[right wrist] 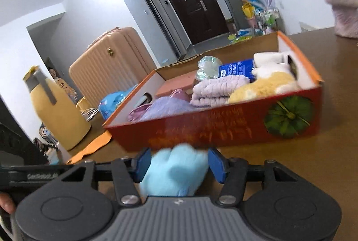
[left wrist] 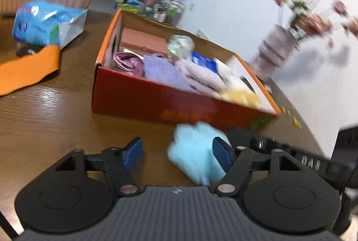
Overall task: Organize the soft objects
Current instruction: 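Bring both grippers back over the light-blue plush toy, then grasp the light-blue plush toy with the left gripper while the right grips it too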
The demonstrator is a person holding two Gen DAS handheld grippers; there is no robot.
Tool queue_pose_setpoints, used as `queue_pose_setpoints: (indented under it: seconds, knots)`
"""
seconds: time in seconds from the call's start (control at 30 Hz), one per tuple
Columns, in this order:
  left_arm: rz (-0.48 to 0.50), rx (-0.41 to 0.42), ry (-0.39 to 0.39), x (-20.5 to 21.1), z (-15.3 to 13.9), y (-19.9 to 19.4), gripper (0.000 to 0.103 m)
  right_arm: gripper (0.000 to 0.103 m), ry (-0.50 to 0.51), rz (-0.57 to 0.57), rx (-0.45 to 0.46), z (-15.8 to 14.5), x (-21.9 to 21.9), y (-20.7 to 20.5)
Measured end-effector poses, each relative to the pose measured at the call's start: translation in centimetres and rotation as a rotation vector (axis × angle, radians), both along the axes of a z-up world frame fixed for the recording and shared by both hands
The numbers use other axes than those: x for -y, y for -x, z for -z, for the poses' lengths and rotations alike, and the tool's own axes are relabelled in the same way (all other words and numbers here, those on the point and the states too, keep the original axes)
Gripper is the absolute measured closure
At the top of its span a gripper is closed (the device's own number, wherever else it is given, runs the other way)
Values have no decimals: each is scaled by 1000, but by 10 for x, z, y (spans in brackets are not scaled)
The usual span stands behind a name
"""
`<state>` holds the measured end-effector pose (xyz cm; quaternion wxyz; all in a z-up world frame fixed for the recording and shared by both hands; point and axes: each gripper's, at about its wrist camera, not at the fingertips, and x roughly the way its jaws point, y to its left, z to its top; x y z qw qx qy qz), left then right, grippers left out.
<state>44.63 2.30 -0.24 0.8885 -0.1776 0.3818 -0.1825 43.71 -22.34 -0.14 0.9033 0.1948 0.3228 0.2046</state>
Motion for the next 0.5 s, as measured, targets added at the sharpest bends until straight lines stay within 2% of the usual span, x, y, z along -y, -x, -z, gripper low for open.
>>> queue_pose_setpoints:
  seconds: [0.07,0.1,0.13,0.17,0.2,0.27,0.3,0.4,0.5]
  knots:
    - [6,-21,29,-1,13,-11,33,46,-25,-20,-32,13,-2,-13]
    - [9,0,48,-1,19,-10,34,48,-39,-29,-65,22,-3,-17]
    - [16,22,50,1,22,-7,36,54,-48,-35,-62,26,-5,-16]
    - [14,37,40,3,22,-5,38,56,-46,-50,-60,28,-7,-14]
    - [12,37,26,7,20,-4,47,60,-46,-52,-55,29,-10,-13]
    - [48,28,53,7,22,-3,64,63,-30,-42,-33,30,-14,-8]
    - [54,23,83,4,25,-4,67,63,-28,-44,-27,31,-14,-8]
    - [65,-5,161,-2,32,-7,71,65,-59,-47,-40,33,-9,-9]
    - [61,-15,177,-2,34,-9,73,65,-54,-49,-38,34,-9,-8]
